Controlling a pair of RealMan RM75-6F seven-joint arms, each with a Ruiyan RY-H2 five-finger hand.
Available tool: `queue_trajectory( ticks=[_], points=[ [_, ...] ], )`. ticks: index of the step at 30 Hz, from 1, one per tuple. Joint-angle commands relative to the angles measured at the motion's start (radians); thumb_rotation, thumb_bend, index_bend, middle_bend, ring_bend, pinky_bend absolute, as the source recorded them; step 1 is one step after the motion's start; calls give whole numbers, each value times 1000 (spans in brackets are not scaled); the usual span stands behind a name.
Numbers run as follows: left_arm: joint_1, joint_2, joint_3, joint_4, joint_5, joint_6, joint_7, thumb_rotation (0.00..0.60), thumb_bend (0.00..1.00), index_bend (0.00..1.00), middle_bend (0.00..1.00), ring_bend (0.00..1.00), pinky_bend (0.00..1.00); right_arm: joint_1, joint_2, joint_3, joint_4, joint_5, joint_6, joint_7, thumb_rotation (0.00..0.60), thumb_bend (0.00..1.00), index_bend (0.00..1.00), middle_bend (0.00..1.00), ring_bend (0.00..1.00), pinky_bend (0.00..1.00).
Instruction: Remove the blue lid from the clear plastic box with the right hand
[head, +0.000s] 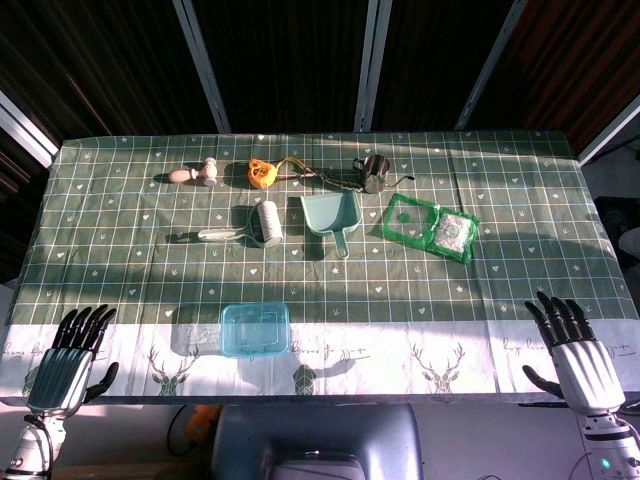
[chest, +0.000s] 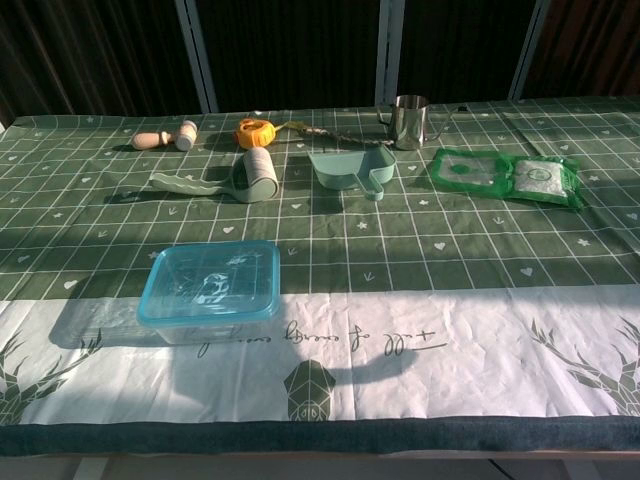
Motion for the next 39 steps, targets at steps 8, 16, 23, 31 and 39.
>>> queue_trajectory(
  ticks=[8,16,23,31,39],
  points=[
    [-92,-40,73,56,163,-101,-324,600,275,0,0,0,0,6,-34,1,38,-62,7,6,600,296,0,0,0,0],
    [-209,-203,28,108,230,-180,-349,600,262,0,0,0,0,11,-31,0,36,-65,-22,6,600,296,0,0,0,0],
    [-291,-321,-38,142,138,-307,-296,600,269,0,0,0,0,11,-20,-7,29,-78,-32,25,600,296,0,0,0,0],
    [-353,-390,-81,170,34,-410,-210,600,267,0,0,0,0,8,-15,2,27,-69,-36,26,600,296,0,0,0,0],
    [-390,-426,-107,193,-36,-452,-154,600,266,0,0,0,0,6,-4,1,19,-68,-44,38,600,296,0,0,0,0]
  ],
)
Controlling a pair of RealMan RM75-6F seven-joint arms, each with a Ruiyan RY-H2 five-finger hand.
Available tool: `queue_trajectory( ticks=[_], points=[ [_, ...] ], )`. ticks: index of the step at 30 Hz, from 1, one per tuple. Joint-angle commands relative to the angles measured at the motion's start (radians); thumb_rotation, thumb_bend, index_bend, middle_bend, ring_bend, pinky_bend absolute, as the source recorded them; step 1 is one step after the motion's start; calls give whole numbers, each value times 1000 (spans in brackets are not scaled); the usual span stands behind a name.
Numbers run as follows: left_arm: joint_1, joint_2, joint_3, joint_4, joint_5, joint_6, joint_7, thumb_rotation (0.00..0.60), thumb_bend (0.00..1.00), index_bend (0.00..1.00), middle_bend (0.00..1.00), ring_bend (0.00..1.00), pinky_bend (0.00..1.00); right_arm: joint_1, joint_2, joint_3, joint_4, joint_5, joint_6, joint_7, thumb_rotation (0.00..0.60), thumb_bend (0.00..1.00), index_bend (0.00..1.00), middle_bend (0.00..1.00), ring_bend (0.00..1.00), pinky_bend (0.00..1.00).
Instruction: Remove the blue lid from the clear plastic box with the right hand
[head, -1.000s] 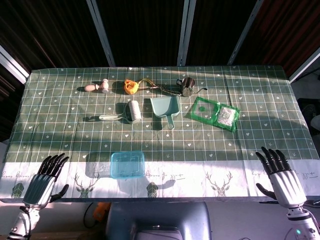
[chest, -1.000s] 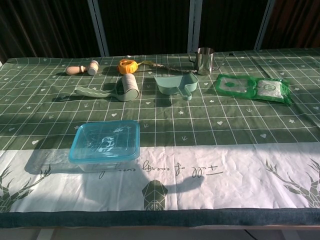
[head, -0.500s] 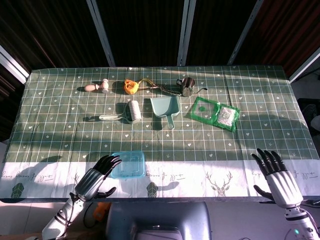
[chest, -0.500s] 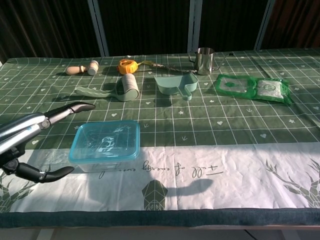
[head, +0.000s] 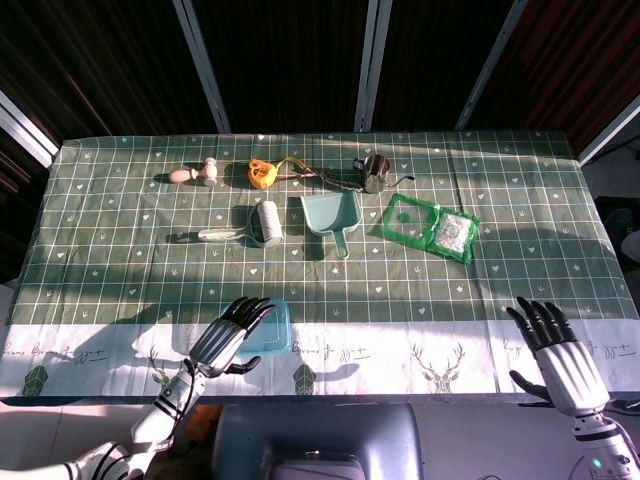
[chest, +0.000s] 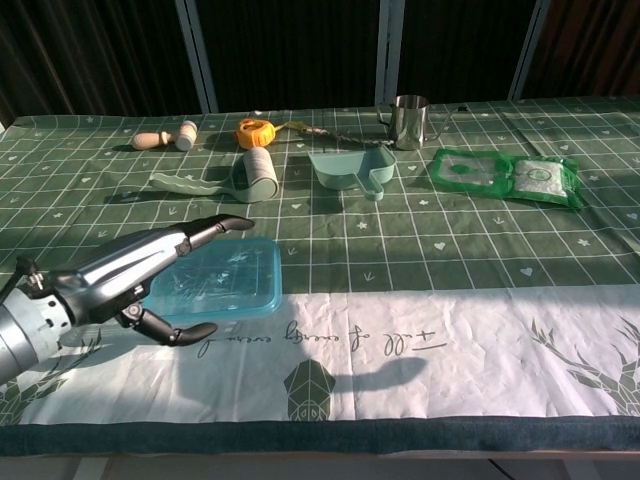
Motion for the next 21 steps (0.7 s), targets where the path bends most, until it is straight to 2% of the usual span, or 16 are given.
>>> queue_trajectory(
  ticks=[1,10,13,17,21],
  points=[
    [-17,-11,-9,13,-25,-21,15,600,265,0,0,0,0,0,3,0,-2,1,-4,2,600,296,0,0,0,0],
    [-39,-21,-17,41,-85,-45,44,600,264,0,0,0,0,1,8,0,-7,2,-17,3,600,296,0,0,0,0],
    [-42,-27,-16,55,-93,-42,42,600,264,0,15,44,53,2,5,1,-6,-1,-19,-2,600,296,0,0,0,0],
    [-51,-31,-9,63,-103,-57,27,600,271,0,196,236,212,14,-4,-1,-6,-12,-38,-15,600,296,0,0,0,0],
    [-59,-37,3,62,-92,-59,6,600,273,0,308,335,317,46,-20,4,-6,-30,-75,-34,600,295,0,0,0,0]
  ],
)
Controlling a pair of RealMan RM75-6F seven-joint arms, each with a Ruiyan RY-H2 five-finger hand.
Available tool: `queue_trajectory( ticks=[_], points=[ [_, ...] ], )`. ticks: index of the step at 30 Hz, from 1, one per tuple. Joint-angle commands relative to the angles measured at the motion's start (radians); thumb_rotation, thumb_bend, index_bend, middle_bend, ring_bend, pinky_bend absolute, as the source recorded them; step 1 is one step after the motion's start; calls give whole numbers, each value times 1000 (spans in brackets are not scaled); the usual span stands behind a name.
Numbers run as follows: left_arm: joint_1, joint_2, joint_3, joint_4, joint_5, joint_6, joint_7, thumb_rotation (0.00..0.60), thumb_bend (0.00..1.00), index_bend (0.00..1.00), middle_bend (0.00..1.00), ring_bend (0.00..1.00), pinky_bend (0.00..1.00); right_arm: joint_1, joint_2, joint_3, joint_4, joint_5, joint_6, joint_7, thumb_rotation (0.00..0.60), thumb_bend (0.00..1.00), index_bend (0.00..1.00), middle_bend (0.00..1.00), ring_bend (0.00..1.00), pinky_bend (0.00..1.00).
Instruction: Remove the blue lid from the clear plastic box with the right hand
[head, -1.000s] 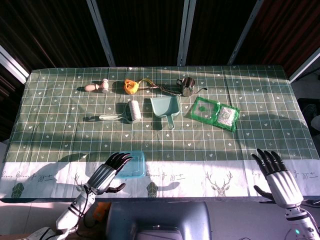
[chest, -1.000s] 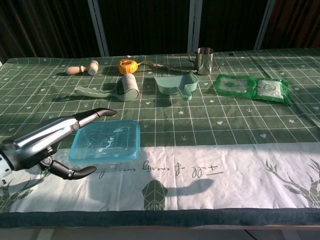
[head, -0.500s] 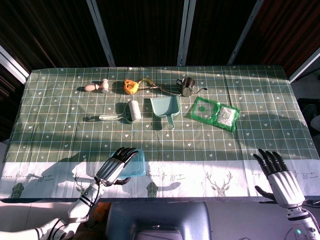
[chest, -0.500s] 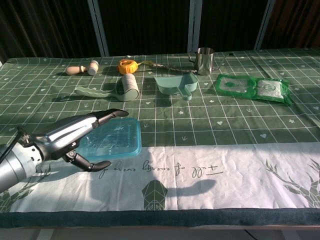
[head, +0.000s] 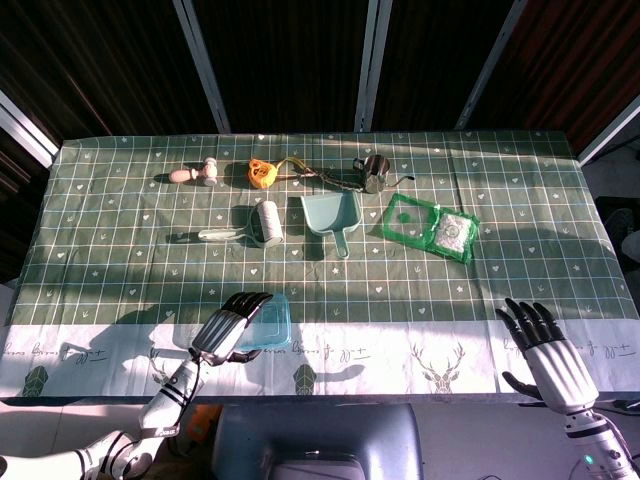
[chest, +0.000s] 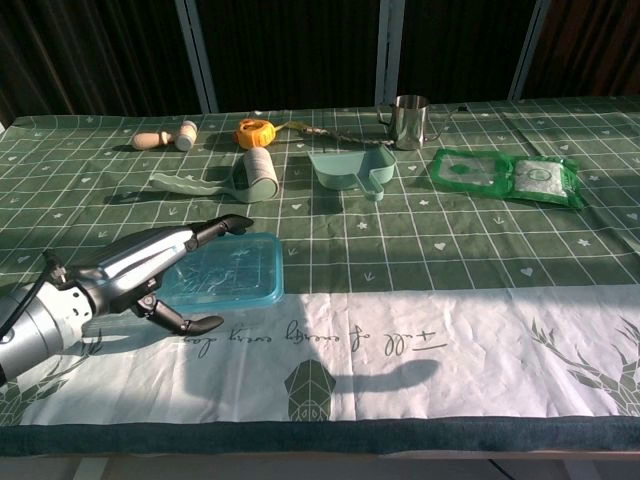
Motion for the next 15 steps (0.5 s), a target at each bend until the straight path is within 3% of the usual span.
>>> queue_trajectory(
  ticks=[1,6,15],
  points=[
    [-6,-9,10,0,15,5,-15,600,274,0,329,354,336,31,-16,4,-2,-18,-36,-20,600,295,0,0,0,0],
    [-14,-41,25,10,49,28,-63,600,282,0,366,388,378,114,-56,11,-20,-67,-130,-77,600,296,28,0,0,0],
    [-32,-111,41,73,90,56,-114,600,284,0,365,388,381,273,-200,35,28,-113,-293,-66,600,305,255,0,0,0]
  ],
)
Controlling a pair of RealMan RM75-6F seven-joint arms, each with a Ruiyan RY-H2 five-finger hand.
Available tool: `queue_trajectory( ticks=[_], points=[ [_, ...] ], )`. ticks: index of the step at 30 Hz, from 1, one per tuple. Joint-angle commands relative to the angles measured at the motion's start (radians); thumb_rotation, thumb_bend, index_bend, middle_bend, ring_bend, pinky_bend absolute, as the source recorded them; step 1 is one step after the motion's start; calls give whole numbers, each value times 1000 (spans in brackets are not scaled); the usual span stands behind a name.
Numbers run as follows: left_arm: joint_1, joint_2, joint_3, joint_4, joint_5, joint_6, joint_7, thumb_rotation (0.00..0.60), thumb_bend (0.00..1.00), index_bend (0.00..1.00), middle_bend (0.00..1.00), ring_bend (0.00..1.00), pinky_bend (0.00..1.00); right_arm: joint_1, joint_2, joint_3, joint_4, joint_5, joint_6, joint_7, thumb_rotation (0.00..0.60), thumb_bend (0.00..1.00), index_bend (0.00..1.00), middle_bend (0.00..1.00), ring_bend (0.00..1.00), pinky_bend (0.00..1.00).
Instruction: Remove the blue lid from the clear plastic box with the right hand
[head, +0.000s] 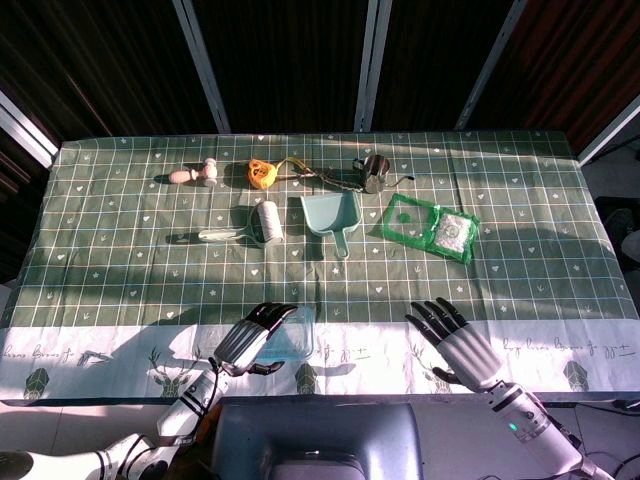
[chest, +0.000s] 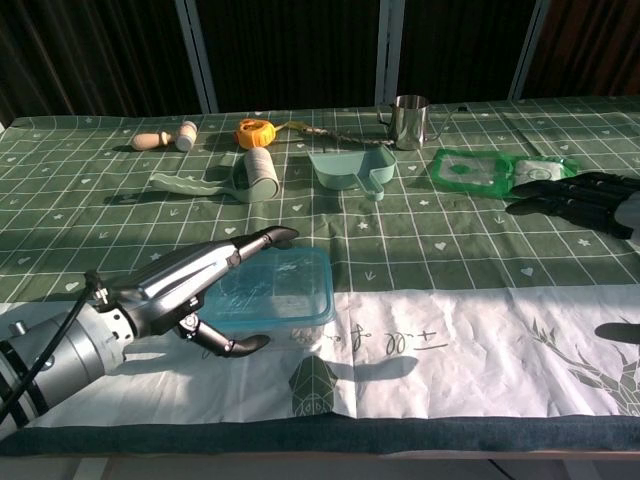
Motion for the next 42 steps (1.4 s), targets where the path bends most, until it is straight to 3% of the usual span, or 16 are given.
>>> queue_trajectory(
  ticks=[1,7,22,42],
  points=[
    [-6,-16,7,19,13,12,-7,600,284,0,365,388,381,62,-72,14,40,-25,-42,34,600,320,287,0,0,0],
    [-8,-32,17,30,26,30,-9,600,284,0,363,388,381,121,-205,18,139,-56,-35,110,600,400,480,0,0,0],
    [-11,-51,28,53,31,49,-18,600,283,0,357,387,364,199,-440,20,287,-64,-13,131,600,434,559,4,0,0],
    [-8,-32,41,37,25,53,-6,600,284,0,355,385,360,238,-504,22,301,-17,-4,86,600,434,623,34,0,0]
  ],
)
